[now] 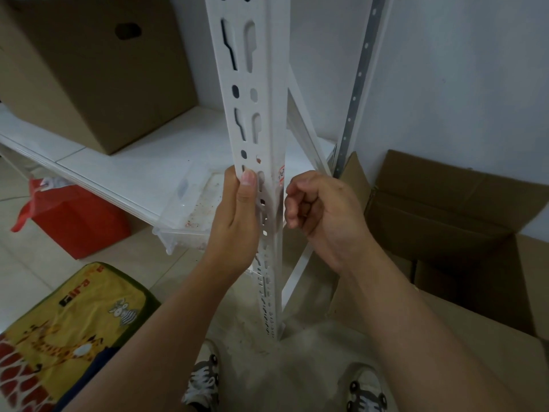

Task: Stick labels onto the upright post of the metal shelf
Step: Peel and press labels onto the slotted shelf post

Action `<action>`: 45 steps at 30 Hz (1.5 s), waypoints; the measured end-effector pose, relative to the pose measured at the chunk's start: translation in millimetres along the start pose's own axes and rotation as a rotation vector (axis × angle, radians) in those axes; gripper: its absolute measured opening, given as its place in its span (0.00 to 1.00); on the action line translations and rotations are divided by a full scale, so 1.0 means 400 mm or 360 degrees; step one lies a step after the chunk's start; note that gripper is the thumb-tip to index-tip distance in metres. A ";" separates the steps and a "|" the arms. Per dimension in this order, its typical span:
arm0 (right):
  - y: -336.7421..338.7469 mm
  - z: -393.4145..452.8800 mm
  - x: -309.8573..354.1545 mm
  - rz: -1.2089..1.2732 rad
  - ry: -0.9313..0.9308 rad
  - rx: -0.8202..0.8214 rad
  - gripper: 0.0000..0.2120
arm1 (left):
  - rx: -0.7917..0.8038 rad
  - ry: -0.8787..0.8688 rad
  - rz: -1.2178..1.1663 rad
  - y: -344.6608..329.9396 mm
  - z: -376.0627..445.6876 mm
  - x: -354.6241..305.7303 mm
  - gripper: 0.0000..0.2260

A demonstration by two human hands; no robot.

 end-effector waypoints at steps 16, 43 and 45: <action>-0.023 -0.031 0.049 -0.1369 0.0635 -0.0165 0.03 | -0.0021 -0.0023 -0.0070 -0.009 -0.004 -0.005 0.12; -0.009 -0.050 0.038 -0.0160 0.0053 0.0157 0.06 | -0.0293 -0.0816 0.0294 -0.014 -0.082 -0.063 0.07; -0.011 -0.048 0.034 -0.0139 0.0050 0.0178 0.04 | -0.0246 -0.0760 0.0151 -0.009 -0.081 -0.064 0.05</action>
Point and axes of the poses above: each hand's wrist, its own z-axis towards the middle knuckle, its own y-axis out of the back of the hand, x = y × z, the point moved 4 cm from there along z, towards the middle knuckle, and after that the axes turned 3 degrees about y, right-handed, at the moved point
